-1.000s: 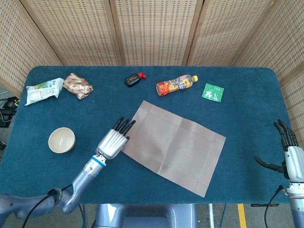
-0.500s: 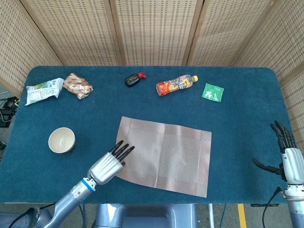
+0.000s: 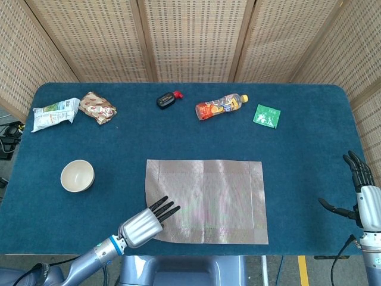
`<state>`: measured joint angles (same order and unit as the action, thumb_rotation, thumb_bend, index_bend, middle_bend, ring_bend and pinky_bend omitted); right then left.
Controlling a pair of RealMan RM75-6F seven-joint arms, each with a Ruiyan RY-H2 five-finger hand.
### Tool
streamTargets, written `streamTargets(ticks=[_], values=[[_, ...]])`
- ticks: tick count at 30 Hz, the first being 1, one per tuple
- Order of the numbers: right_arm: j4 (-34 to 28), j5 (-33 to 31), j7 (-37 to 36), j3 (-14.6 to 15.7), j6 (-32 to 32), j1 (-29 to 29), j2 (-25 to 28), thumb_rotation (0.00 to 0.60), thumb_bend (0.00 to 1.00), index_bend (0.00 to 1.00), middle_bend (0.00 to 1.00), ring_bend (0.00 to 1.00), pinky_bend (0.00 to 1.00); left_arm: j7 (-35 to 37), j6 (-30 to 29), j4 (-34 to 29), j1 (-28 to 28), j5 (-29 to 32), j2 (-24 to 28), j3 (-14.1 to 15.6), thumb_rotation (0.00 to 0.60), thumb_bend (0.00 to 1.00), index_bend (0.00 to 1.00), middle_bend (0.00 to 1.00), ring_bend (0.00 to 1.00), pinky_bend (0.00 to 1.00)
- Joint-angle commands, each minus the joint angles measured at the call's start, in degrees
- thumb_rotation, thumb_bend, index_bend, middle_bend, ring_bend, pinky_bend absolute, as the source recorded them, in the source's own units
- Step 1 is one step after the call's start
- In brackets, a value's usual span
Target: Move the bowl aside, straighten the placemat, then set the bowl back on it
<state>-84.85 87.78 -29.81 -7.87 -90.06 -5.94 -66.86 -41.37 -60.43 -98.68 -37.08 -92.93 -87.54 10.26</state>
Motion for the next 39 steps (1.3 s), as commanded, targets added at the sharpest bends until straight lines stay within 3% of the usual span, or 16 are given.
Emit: streamTargets(ticks=[1,7,19,24,26,34,39], values=[[-0.02,-0.01,0.1,0.0,-0.01,-0.01,-0.03,0.6,0.15,0.0,0.0,0.0,0.0,0.89,0.05,0.22,0.12,-0.74,0.07,0.03,0.6,0.59,0.54,0.0,0.0,0.0],[-0.13,0.05,0.34,0.05,-0.02,-0.03,-0.07,0.6,0.15,0.0,0.0,0.0,0.0,3.06,0.02,0.68,0.43,-1.99,0.19,0.08,0.6,0.55,0.5,0.0,0.0,0.0],[-0.34,0.31,0.61,0.04,-0.58,0.08,-0.09,0.6,0.15,0.0,0.0,0.0,0.0,7.99,-1.05,1.68,1.24,-5.29,0.26,0.41,0.6,0.36,0.28,0.0,0.0,0.0],[-0.52,0.51,0.66,0.12,-0.81,0.16,0.01,0.6,0.15,0.0,0.0,0.0,0.0,9.33,-1.7,1.59,1.56,-6.49,0.65,0.51,0.6,0.11,0.05,0.0,0.0,0.0],[-0.58,0.58,0.73,0.14,-0.87,0.18,0.06,0.6,0.15,0.0,0.0,0.0,0.0,11.06,-2.4,1.27,1.75,-7.17,1.13,0.64,0.6,0.07,0.02,0.0,0.0,0.0],[-0.98,0.96,1.27,0.44,-0.81,0.17,0.19,0.6,0.15,0.0,0.0,0.0,0.0,16.46,-8.28,0.92,3.11,-10.64,4.77,0.75,0.6,0.04,0.04,0.0,0.0,0.0],[-1.13,1.2,1.76,0.61,-0.8,0.13,0.15,0.6,0.15,0.0,0.0,0.0,0.0,20.38,-12.49,1.18,5.0,-8.94,8.96,-0.48,0.6,0.04,0.05,0.0,0.0,0.0]])
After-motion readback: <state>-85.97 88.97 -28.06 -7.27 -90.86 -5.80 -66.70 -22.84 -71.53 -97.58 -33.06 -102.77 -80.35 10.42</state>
